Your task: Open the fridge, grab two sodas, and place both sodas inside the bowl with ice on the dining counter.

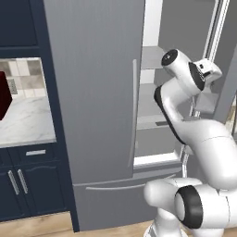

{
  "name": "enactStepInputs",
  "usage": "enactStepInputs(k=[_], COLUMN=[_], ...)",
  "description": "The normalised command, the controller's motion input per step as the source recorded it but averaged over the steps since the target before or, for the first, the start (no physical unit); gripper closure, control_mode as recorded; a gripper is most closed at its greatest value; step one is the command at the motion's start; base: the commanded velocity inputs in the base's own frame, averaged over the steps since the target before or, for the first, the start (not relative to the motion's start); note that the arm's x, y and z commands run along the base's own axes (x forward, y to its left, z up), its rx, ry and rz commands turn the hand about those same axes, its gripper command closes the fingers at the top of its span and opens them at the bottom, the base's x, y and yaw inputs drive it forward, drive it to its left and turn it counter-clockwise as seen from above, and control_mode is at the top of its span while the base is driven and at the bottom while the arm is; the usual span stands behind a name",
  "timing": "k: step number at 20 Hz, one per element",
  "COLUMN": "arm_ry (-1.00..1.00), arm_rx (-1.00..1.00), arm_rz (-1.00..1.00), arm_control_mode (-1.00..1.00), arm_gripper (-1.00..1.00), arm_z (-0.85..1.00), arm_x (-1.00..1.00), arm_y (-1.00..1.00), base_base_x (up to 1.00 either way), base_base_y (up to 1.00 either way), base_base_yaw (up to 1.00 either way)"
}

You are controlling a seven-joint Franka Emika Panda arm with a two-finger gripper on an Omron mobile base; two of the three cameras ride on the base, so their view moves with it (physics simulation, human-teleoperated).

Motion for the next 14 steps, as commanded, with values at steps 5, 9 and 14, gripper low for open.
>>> enactStepInputs(k=[5, 9, 14], arm_ry=[-0.01, 0.0, 0.0], arm_rx=[0.0, 0.0, 0.0], arm_rz=[-0.05, -0.01, 0.0], arm_control_mode=[-1.0, -1.0, -1.0], arm_gripper=[-1.0, -1.0, -1.0], arm_z=[0.08, 0.1, 0.04], arm_x=[-0.16, 0.0, 0.0], arm_y=[-0.9, -0.89, -0.83], base_base_x=[0.0, 0.0, 0.0], base_base_y=[0.0, 0.0, 0.0], base_base_yaw=[0.0, 0.0, 0.0])
